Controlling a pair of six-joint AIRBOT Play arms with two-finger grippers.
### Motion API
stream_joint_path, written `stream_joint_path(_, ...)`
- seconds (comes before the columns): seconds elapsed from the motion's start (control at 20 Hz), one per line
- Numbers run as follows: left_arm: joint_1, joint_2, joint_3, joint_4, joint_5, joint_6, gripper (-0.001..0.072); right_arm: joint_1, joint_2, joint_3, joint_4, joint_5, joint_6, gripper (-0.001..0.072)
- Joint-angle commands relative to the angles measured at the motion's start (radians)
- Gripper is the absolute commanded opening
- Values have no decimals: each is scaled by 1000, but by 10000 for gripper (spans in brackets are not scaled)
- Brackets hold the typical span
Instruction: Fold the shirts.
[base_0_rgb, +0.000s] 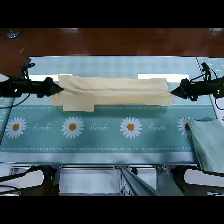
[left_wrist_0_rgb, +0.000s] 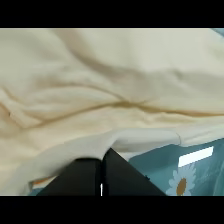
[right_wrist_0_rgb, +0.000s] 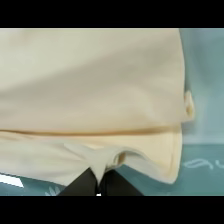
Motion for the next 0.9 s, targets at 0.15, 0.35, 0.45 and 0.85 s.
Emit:
stream_joint_path(0.15, -82, -348, 394, 19, 8, -162, 21, 24, -236, 217, 109, -23, -5, 25)
stream_joint_path(0.35, -87, -465, 536, 19, 13, -200, 21, 63, -364, 353, 94, -40, 66, 25)
stream_joint_path(0.45, -85, -488, 565, 19, 39, -205, 21, 63, -399, 393, 92, -41, 84, 25)
stream_joint_path(0.85, -40, -507, 634, 54, -74, -175, 704, 40, -424, 454, 69, 66, 54, 625)
